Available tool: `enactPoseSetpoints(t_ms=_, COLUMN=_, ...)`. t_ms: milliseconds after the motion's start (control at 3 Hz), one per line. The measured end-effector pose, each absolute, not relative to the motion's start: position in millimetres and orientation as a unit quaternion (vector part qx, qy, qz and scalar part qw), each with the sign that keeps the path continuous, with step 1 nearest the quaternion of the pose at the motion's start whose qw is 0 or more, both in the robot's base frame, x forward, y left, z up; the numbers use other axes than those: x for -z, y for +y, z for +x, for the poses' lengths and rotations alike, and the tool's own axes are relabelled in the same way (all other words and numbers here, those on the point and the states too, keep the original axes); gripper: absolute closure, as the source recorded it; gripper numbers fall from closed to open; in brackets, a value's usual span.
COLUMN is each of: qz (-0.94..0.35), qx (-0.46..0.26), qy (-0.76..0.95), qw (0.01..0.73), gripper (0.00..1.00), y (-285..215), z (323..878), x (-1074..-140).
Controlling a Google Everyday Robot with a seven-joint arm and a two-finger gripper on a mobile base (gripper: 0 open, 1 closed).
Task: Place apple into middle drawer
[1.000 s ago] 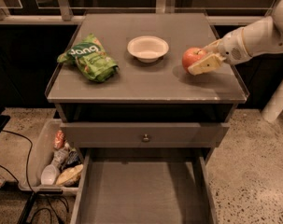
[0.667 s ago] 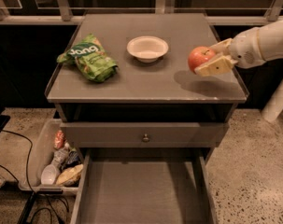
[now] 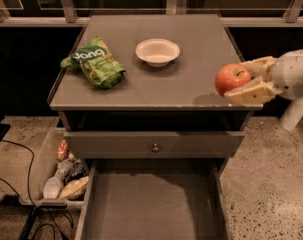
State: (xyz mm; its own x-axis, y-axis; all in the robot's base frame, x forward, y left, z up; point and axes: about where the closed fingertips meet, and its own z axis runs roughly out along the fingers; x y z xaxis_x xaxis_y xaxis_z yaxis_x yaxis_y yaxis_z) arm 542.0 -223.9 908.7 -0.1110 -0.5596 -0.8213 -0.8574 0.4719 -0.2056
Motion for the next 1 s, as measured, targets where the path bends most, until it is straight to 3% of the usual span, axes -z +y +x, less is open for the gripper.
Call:
enactPoseSetpoints(t_ms=333, qz=-0.481, qx=-0.164, qy=0.727, qw=0.461, gripper=1.00, y=-236, z=490, x=-892)
enactPoseSetpoints(t_ms=1000, qz=-0.483, qx=-0.187, qy=0.733, qw=0.441, gripper=1.00, y=-228, z=461, x=-850)
